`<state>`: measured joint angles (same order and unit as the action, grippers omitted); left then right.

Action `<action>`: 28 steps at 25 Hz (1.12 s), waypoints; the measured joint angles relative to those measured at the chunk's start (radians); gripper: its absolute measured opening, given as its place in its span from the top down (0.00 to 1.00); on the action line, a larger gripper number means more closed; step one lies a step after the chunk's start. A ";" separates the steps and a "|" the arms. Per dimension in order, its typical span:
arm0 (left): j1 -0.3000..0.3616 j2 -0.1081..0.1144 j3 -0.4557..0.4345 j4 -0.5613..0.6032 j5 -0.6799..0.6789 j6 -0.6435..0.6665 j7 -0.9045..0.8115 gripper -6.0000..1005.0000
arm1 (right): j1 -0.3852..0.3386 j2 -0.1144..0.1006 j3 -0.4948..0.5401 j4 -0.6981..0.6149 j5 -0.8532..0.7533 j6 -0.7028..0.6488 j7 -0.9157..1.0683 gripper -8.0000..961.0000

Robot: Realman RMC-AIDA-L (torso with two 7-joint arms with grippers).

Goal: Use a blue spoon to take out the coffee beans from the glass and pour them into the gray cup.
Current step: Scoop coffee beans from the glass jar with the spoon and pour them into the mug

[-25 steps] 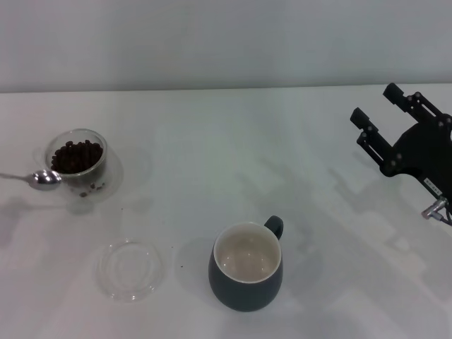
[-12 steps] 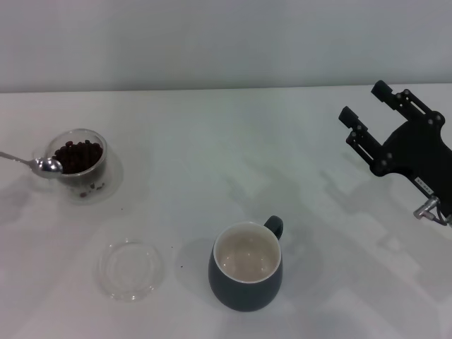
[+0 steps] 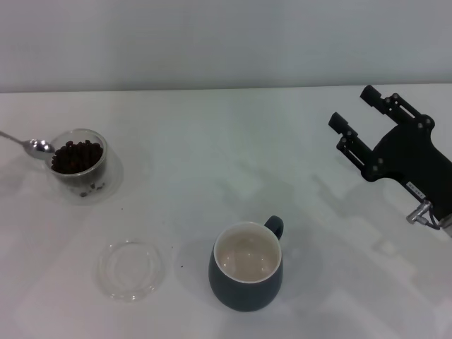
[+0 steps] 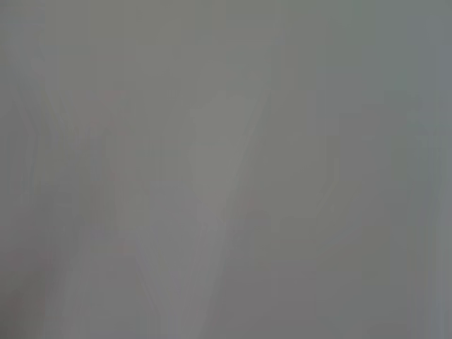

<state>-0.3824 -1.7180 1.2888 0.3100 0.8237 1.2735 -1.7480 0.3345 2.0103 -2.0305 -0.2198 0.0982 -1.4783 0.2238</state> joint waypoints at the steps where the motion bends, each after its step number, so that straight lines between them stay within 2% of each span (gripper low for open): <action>1: -0.012 0.005 0.001 0.002 0.017 -0.010 -0.019 0.86 | 0.000 0.000 -0.006 -0.001 0.000 -0.001 0.001 0.35; 8: -0.063 0.027 0.002 0.007 0.114 -0.095 -0.087 0.86 | -0.004 0.002 -0.050 -0.012 0.002 -0.004 0.002 0.35; 15: -0.113 0.036 0.001 0.009 0.223 -0.154 -0.166 0.86 | -0.009 0.002 -0.089 -0.026 0.004 -0.007 0.002 0.35; 20: -0.140 0.036 0.001 0.009 0.270 -0.184 -0.188 0.86 | -0.010 0.002 -0.097 -0.027 0.004 -0.008 0.006 0.35; 28: -0.161 0.023 0.001 0.009 0.297 -0.221 -0.185 0.86 | -0.011 0.002 -0.099 -0.027 0.002 -0.008 0.014 0.35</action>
<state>-0.5438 -1.6951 1.2897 0.3191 1.1208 1.0523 -1.9329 0.3231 2.0126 -2.1292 -0.2470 0.1003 -1.4860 0.2377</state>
